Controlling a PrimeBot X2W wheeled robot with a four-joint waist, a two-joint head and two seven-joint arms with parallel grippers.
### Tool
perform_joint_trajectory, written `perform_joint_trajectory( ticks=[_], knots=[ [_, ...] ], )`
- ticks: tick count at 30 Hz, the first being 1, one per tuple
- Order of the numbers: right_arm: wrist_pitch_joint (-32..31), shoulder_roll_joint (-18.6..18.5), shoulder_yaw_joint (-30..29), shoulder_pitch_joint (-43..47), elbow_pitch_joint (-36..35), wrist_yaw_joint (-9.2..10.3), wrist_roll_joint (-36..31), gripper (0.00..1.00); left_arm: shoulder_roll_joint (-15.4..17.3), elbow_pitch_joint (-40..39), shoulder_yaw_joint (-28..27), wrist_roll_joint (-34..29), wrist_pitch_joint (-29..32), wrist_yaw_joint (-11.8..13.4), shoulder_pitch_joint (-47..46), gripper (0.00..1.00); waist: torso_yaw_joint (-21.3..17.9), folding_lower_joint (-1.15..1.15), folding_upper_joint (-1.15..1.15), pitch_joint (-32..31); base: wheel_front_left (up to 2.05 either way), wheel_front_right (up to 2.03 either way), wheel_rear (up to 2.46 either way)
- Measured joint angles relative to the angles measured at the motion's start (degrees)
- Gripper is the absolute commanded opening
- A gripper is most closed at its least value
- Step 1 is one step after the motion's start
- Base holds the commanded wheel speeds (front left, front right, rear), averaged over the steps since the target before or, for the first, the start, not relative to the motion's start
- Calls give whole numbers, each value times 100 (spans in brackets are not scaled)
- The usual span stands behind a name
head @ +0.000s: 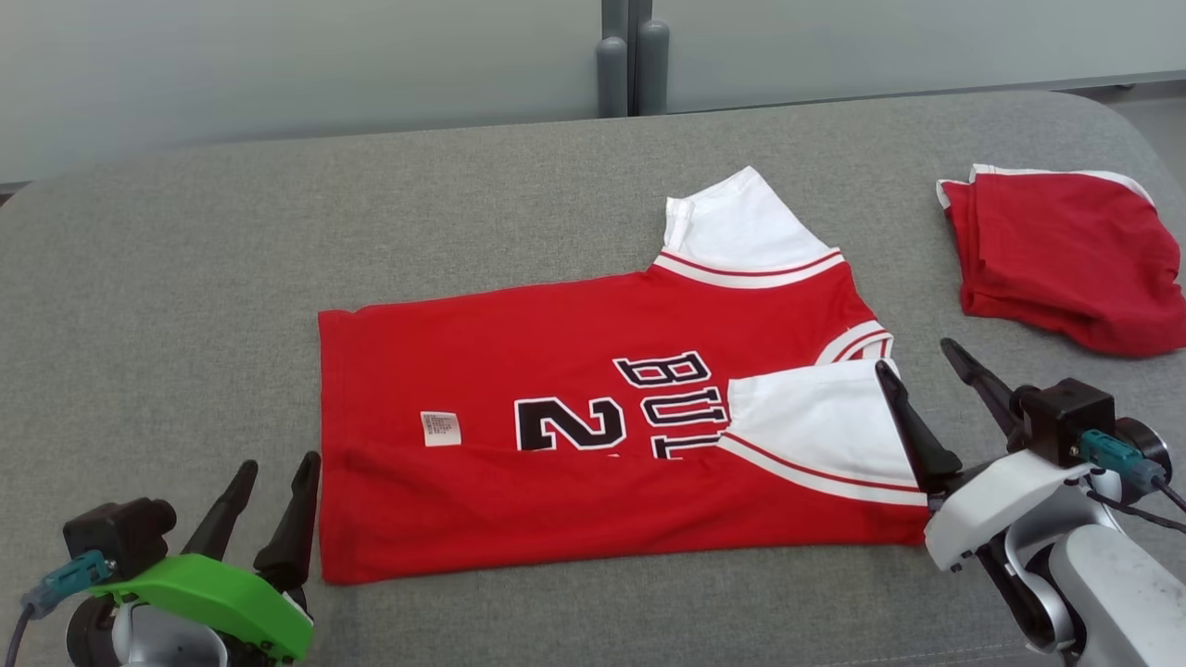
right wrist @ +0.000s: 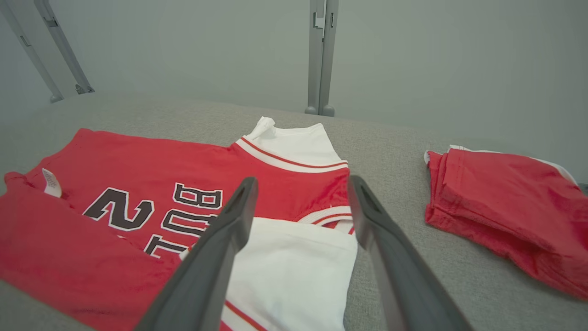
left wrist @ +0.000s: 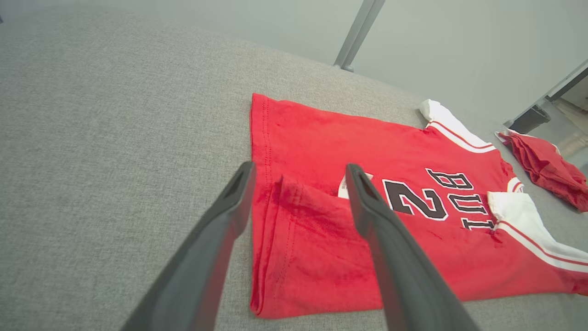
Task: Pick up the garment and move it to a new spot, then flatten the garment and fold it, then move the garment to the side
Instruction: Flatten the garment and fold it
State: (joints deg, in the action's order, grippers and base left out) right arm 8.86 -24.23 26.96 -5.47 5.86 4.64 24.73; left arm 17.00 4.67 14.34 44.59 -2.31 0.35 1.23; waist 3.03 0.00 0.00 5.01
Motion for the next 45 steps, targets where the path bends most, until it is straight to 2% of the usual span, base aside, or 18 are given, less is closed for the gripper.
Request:
perform_joint_trajectory(
  ticks=[9,16,35,40,45],
  knots=[
    [46,-69,-58,-304,213,-14,-16,100,1,71,32,-65,-71,-87,-377,100,28,0,0,287,0,0,0],
    [8,-100,-102,-893,320,-121,-27,100,42,199,118,-203,103,-137,-878,100,58,0,0,626,0,0,0],
    [-413,-154,-16,-2805,776,-664,-241,100,54,1215,272,-240,1060,-192,-2772,100,87,0,0,1895,0,0,0],
    [-408,-48,96,-2988,960,-766,-310,100,53,1600,211,-207,1194,-190,-3082,100,29,-1,0,2207,0,0,0],
    [-335,-47,86,-3053,1163,-766,-310,100,25,1780,199,-143,1202,-190,-3314,100,-28,0,0,2339,0,0,0]
  ],
)
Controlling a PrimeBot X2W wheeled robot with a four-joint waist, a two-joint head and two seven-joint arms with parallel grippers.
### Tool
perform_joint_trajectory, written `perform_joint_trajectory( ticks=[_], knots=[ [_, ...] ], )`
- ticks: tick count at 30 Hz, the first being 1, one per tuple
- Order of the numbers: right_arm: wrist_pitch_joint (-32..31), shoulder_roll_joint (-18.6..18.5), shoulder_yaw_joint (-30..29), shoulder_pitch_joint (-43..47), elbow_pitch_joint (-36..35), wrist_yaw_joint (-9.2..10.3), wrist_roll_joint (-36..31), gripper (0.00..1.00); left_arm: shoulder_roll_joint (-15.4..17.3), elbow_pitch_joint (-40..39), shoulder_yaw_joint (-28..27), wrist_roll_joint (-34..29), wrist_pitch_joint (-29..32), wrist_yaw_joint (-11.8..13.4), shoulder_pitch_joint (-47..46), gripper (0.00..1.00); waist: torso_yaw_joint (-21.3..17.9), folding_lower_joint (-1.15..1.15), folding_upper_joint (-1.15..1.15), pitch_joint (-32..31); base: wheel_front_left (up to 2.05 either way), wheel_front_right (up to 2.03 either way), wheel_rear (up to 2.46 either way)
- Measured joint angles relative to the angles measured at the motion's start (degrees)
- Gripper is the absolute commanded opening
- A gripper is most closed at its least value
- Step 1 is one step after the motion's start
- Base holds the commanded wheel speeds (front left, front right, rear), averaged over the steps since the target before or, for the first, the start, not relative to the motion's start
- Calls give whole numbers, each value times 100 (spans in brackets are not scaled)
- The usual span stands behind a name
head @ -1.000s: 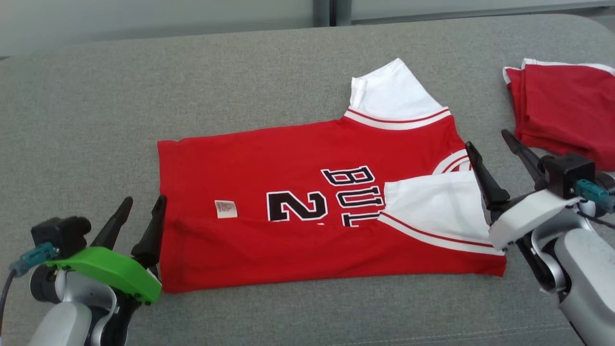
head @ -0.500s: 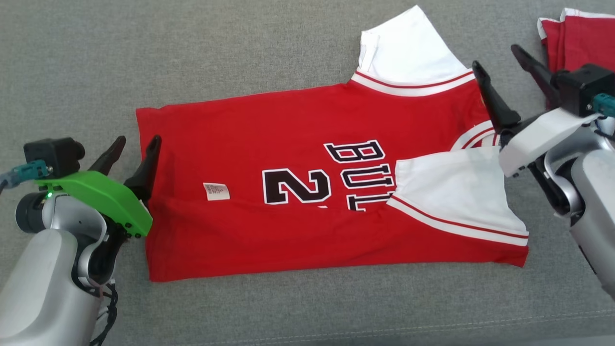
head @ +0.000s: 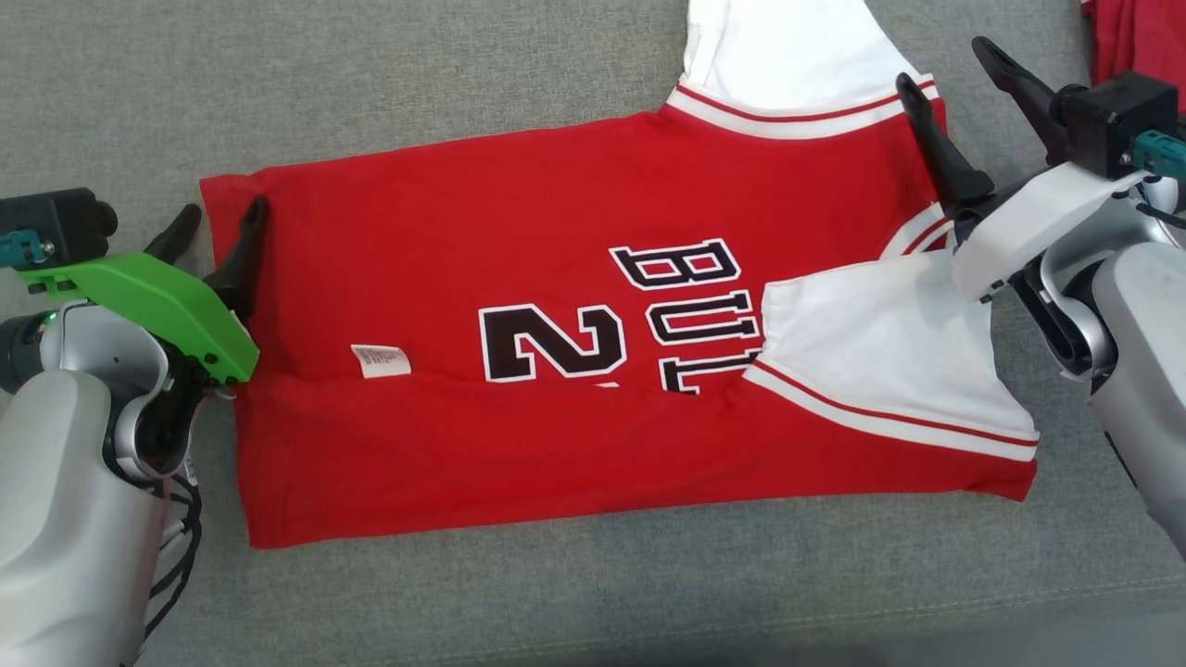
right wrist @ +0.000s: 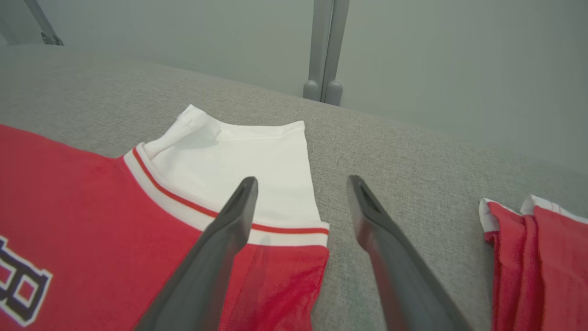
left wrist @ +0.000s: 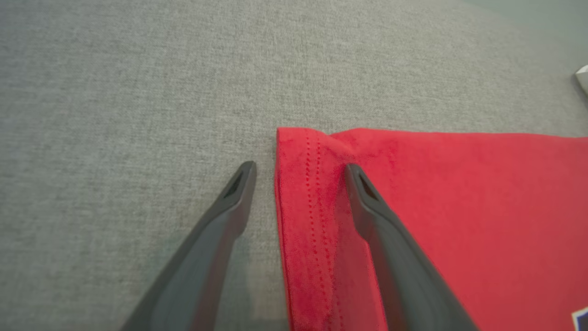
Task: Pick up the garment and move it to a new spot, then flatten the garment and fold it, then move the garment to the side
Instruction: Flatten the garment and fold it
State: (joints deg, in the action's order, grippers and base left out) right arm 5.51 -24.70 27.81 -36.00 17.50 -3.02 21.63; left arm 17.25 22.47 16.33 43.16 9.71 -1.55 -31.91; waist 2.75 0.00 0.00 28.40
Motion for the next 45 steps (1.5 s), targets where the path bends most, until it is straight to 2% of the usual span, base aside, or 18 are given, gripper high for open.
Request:
perform_joint_trajectory(
  ticks=[3,4,5,7,16,21,29,37,45],
  knots=[
    [26,-10,-4,-3,122,-1,-2,100,-19,121,5,0,-11,-4,-138,100,-23,0,0,41,0,0,0],
    [52,-10,-4,-7,158,-5,-8,100,-23,147,13,0,-19,-29,-164,56,-23,0,0,46,0,0,0],
    [52,-10,-4,-24,192,-27,-9,100,-32,175,25,0,-19,-60,-186,33,-20,0,0,47,0,0,0],
    [55,-13,-10,-89,256,-51,-9,100,-43,244,58,0,-19,-119,-230,0,-8,0,0,47,0,0,0],
    [81,-209,-36,-441,490,-119,-111,100,-281,347,432,-12,9,-345,-450,0,228,0,0,66,0,0,0],
    [-151,-278,-113,-849,749,-152,-104,100,-603,316,670,-57,-22,-409,-580,0,459,0,0,108,0,0,0],
    [-622,-318,-129,-1066,1396,-202,-15,100,-846,269,999,-126,-127,-500,-633,0,906,0,0,185,0,0,0],
    [-768,-181,-76,-1407,1675,-255,70,100,-875,187,1137,-153,-271,-523,-690,0,1289,0,0,292,0,0,0],
    [-869,-192,-48,-1628,1936,-302,73,100,-825,65,1148,-152,-355,-550,-695,0,1387,0,0,412,0,0,0]
  ],
)
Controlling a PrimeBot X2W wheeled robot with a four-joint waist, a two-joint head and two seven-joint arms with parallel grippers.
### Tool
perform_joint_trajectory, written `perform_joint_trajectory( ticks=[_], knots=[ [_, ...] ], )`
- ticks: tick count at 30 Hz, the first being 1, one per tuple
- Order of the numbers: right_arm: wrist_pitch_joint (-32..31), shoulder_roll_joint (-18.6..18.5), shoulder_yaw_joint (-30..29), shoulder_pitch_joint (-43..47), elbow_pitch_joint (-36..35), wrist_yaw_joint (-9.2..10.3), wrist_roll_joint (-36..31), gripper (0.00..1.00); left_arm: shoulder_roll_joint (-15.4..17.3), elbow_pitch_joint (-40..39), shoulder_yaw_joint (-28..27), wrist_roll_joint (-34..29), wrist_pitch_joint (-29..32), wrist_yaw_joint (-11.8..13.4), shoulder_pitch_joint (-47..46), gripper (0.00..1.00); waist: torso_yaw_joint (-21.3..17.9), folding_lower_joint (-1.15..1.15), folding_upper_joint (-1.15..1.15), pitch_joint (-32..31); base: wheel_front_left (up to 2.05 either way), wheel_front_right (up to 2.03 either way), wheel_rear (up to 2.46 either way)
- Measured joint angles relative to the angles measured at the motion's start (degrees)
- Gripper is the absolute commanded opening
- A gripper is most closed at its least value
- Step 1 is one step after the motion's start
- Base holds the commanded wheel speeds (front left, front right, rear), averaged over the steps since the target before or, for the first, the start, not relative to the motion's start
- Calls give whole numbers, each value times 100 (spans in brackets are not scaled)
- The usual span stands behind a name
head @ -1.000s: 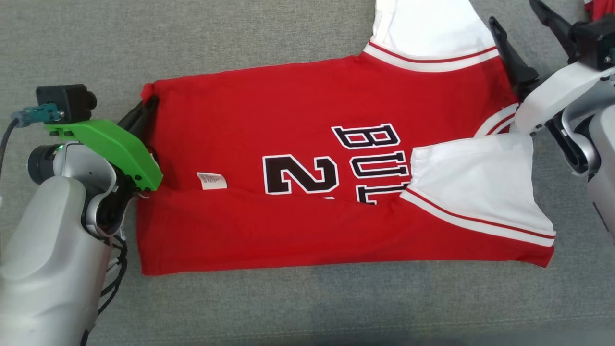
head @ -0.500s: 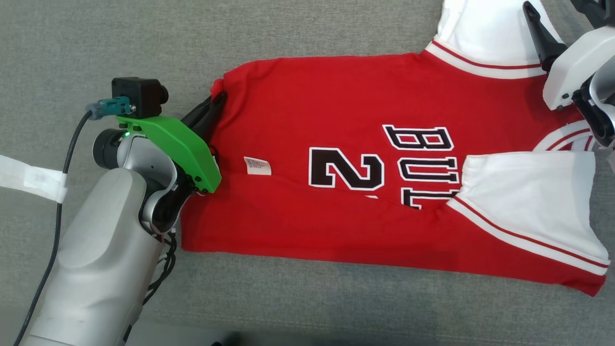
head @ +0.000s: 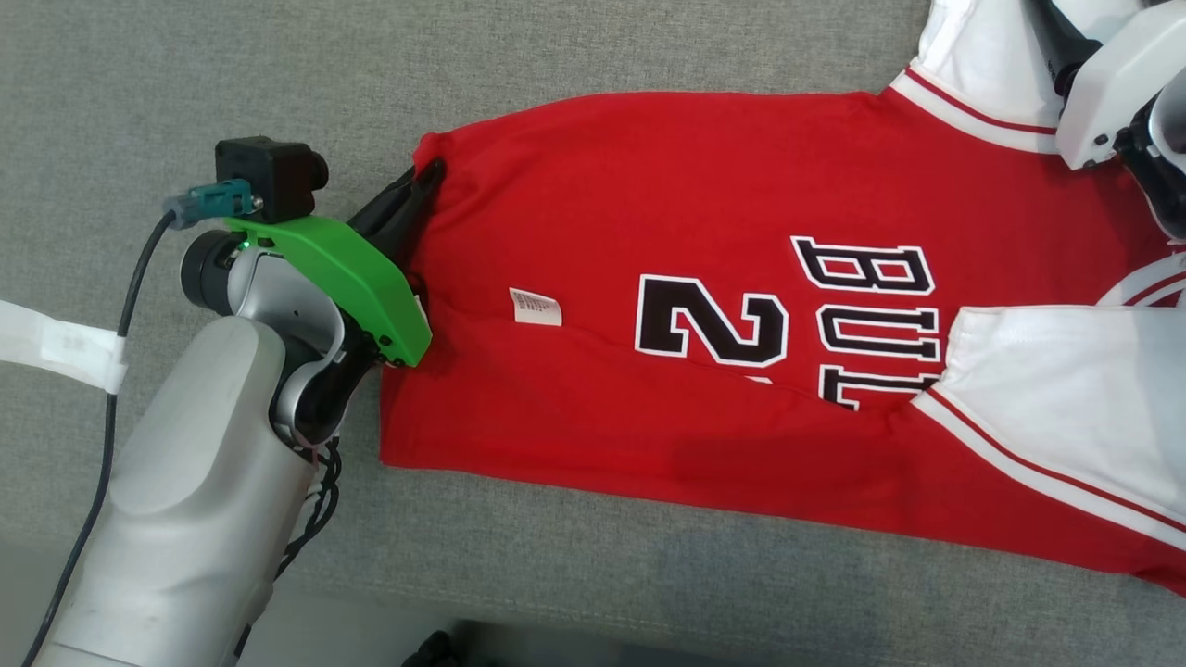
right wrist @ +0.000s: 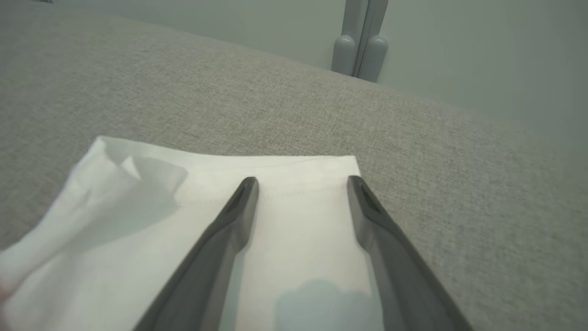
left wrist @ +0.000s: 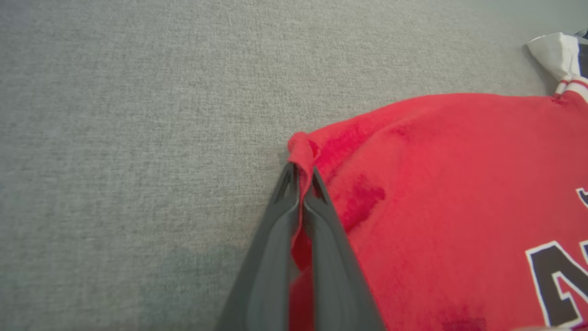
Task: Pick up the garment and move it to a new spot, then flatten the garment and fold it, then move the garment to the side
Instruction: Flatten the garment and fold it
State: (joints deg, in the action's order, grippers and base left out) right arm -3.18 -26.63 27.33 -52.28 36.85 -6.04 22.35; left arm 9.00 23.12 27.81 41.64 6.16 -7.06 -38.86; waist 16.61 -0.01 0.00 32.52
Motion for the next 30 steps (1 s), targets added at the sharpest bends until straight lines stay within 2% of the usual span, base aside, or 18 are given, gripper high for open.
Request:
perform_joint_trajectory(
  ticks=[17,18,19,20,21,22,23,24,30],
  knots=[
    [-55,-31,-33,-413,454,-51,148,100,103,-151,27,54,-75,-4,-3,0,-1,0,0,165,0,0,0],
    [-85,-26,-33,-433,476,-51,172,98,108,-156,27,55,-75,-5,-3,0,1,0,0,171,0,0,0],
    [-102,-15,-34,-461,503,-51,204,64,112,-163,29,55,-75,-5,-3,0,3,0,0,177,0,0,0],
    [-121,-4,-35,-481,523,-52,238,49,116,-168,29,56,-75,-5,-3,0,4,0,0,184,0,0,0],
    [-123,8,-36,-489,532,-52,254,42,120,-170,29,64,-75,-5,-3,0,5,0,0,191,0,0,0],
    [-123,23,-40,-498,545,-52,274,27,125,-172,29,76,-78,-7,-3,0,5,0,0,198,0,0,0],
    [-124,48,-42,-505,565,-54,312,2,135,-172,27,94,-98,-7,-3,0,3,0,0,203,0,0,0],
    [-125,80,-48,-509,582,-69,352,0,147,-171,26,103,-100,-7,-3,0,0,0,0,206,0,0,0],
    [-85,238,32,-550,625,-100,449,0,324,-136,-69,156,-148,-8,-2,0,-97,0,0,174,0,0,0]
  ],
)
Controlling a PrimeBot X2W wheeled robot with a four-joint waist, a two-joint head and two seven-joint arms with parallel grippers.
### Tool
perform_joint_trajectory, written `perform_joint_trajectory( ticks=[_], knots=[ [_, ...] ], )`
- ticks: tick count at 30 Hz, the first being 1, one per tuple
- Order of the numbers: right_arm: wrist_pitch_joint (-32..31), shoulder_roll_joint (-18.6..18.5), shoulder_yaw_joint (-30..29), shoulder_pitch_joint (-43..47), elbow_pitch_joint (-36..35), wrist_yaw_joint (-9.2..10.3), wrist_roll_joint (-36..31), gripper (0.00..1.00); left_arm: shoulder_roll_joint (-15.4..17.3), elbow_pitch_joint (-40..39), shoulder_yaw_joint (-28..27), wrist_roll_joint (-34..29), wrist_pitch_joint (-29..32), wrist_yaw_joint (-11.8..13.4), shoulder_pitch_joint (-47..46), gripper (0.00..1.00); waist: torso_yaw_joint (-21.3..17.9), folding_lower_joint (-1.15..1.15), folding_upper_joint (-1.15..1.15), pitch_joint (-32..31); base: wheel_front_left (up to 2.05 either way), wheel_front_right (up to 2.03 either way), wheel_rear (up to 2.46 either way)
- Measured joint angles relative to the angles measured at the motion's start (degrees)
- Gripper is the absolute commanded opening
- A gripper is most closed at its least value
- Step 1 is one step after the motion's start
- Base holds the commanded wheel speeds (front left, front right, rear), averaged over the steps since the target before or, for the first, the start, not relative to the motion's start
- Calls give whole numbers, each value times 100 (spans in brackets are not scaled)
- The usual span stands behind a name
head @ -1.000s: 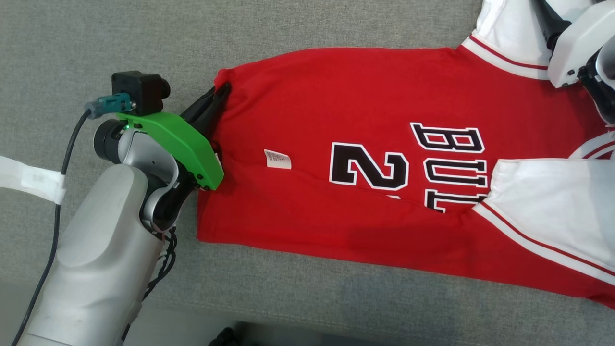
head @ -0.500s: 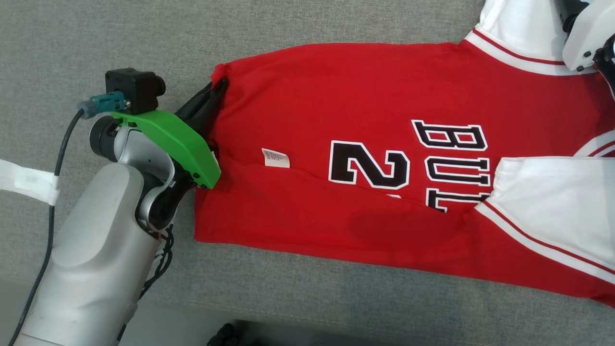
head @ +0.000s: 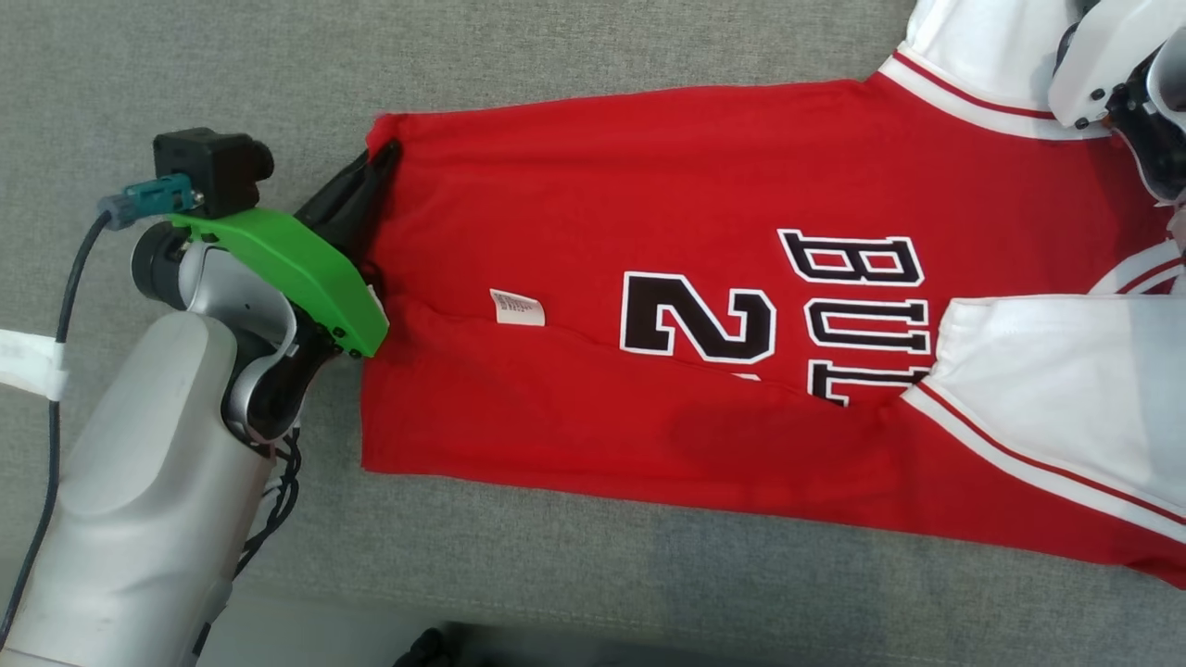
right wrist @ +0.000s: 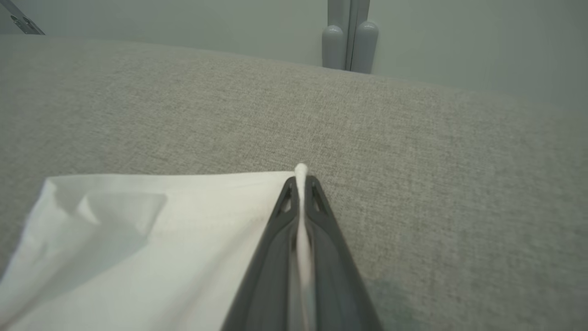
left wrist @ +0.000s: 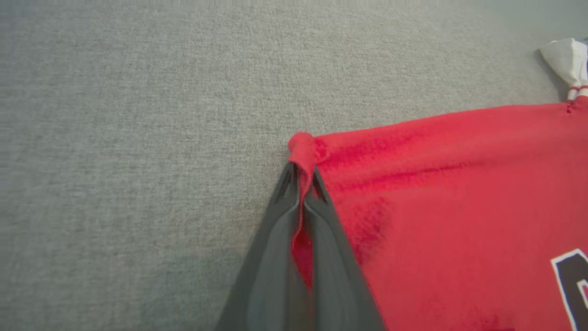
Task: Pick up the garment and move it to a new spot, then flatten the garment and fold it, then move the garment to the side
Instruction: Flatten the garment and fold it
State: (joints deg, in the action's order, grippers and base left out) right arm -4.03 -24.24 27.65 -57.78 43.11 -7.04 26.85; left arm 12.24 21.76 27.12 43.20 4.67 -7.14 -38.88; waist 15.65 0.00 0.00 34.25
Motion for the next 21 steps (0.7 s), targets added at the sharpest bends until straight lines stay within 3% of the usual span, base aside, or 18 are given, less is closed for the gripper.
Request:
perform_joint_trajectory(
  ticks=[10,21],
  knots=[
    [454,113,332,5,-159,-2,-1,0,299,177,-261,91,-140,-26,5,0,-353,0,0,-177,0,0,0],
    [968,74,619,80,-465,-2,4,0,382,389,-302,163,-181,-26,7,0,-657,0,0,-426,0,0,0]
  ],
)
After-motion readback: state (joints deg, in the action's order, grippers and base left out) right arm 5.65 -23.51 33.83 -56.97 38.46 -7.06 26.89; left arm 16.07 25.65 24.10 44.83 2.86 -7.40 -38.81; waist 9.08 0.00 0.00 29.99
